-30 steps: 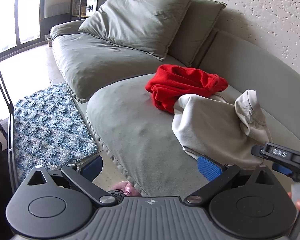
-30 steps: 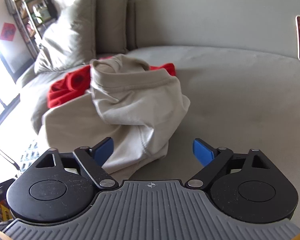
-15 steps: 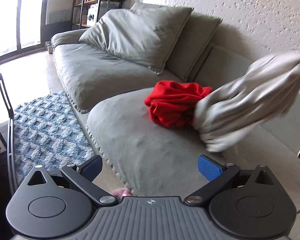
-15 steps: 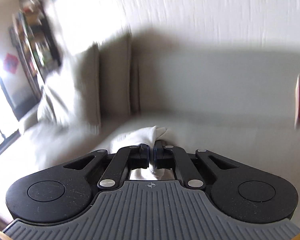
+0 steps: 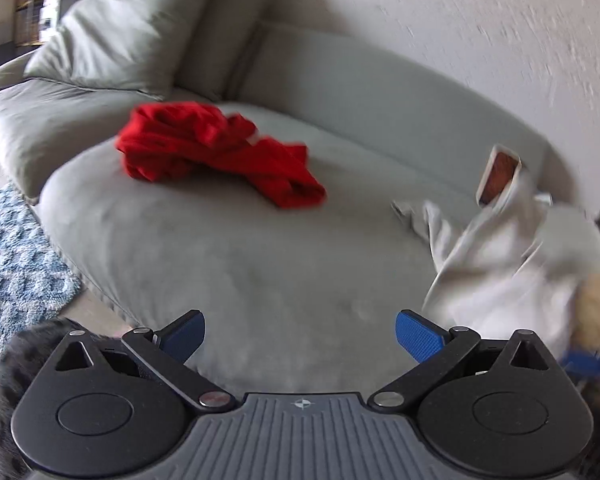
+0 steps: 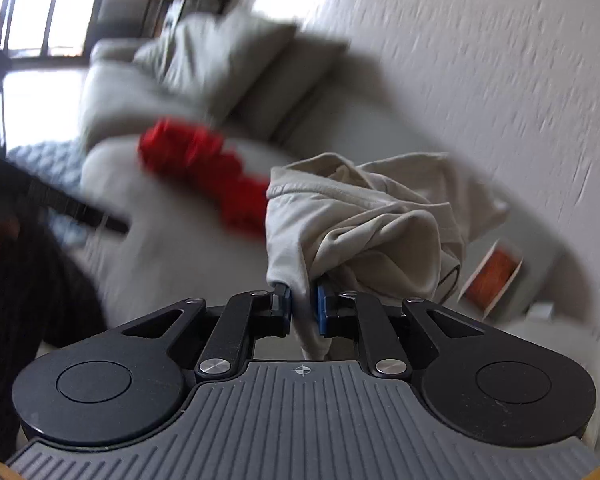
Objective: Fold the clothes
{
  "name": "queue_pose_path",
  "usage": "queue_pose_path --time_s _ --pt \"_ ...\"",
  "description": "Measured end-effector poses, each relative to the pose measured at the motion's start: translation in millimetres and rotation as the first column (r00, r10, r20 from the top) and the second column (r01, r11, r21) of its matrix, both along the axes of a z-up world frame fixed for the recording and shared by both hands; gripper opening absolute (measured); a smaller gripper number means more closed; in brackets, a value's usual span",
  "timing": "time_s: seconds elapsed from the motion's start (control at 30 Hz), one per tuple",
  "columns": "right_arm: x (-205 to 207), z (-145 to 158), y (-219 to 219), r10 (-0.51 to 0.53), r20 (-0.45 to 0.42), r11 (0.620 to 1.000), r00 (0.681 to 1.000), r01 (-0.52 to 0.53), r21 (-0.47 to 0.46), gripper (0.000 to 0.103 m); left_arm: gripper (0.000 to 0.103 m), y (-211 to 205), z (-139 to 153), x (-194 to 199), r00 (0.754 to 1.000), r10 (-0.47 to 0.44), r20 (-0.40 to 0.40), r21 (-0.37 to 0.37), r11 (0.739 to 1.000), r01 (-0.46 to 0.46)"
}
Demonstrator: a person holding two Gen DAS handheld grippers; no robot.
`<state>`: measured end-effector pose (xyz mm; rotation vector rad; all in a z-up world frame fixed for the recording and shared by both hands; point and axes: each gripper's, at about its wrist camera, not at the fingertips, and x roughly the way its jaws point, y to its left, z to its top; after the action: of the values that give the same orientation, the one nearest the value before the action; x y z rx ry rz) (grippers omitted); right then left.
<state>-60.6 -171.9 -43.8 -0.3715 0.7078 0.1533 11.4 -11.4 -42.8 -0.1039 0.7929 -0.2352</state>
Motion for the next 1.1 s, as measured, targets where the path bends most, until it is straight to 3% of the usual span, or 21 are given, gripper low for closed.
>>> queue_pose_path --time_s 0.03,0.1,0.17,0.2,0.33,0.53,0.67,0.73,0.83,0.93,1.1 --pt "-11.1 -24.1 -5.8 -0.015 -0.084 1.0 0.996 0.016 0.018 0.037 0.102 -6.1 -3.4 -0.8 1.0 -0.019 -0.005 0.023 1.0 0.019" --pt "-35.8 -54.9 -16.7 -0.049 -0.17 0.994 0.984 0.065 0.091 0.042 0.102 -17.5 -8.2 -0.7 0.999 -0.043 -0.003 0.064 0.997 0.043" --pt "-48.9 -58.9 -23.7 -0.097 -0.161 0.97 0.982 0.13 0.206 0.063 0.102 -26.9 -11.3 -2.1 0.998 -0.058 0.008 0.093 0.994 0.057" --pt "-53.7 -57.7 -30.3 -0.132 -0.144 0.95 0.981 0.166 0.265 0.066 0.102 -31.6 -12.1 -2.9 0.998 -0.064 0.015 0.105 0.993 0.062" --pt "-58.6 -52.9 -55.5 -0.257 -0.123 0.842 0.959 0.285 0.459 0.068 0.102 -49.6 -15.3 0.1 0.994 -0.106 0.029 0.145 0.984 0.101" --pt "-60.2 -61.1 -95.5 -0.38 -0.168 0.671 0.909 0.396 0.627 0.068 0.102 -69.7 -14.2 20.6 0.994 -0.111 0.009 0.161 0.981 0.108" --pt "-53.8 -81.1 -103.0 -0.404 -0.313 0.565 0.86 0.503 0.654 0.068 0.102 -78.8 -10.4 42.1 0.996 -0.09 0.014 0.16 0.983 0.086" --pt "-49.4 -88.3 -102.7 -0.4 -0.36 0.541 0.843 0.534 0.65 0.068 0.102 -83.4 -7.3 51.4 0.996 -0.083 0.021 0.153 0.985 0.079" --pt "-46.6 -90.7 -108.4 -0.428 -0.386 0.481 0.817 0.567 0.668 0.069 0.102 -89.5 -5.0 58.3 0.994 -0.101 0.039 0.139 0.986 0.095" --pt "-49.4 -90.0 -122.7 -0.448 -0.408 0.378 0.796 0.582 0.72 0.078 0.102 -96.2 -5.5 65.2 0.989 -0.142 0.05 0.121 0.983 0.135" --pt "-58.6 -89.2 -138.4 -0.484 -0.401 0.242 0.778 0.559 0.793 0.078 0.095 -111.3 -10.2 86.9 0.962 -0.268 0.056 0.074 0.962 0.264"
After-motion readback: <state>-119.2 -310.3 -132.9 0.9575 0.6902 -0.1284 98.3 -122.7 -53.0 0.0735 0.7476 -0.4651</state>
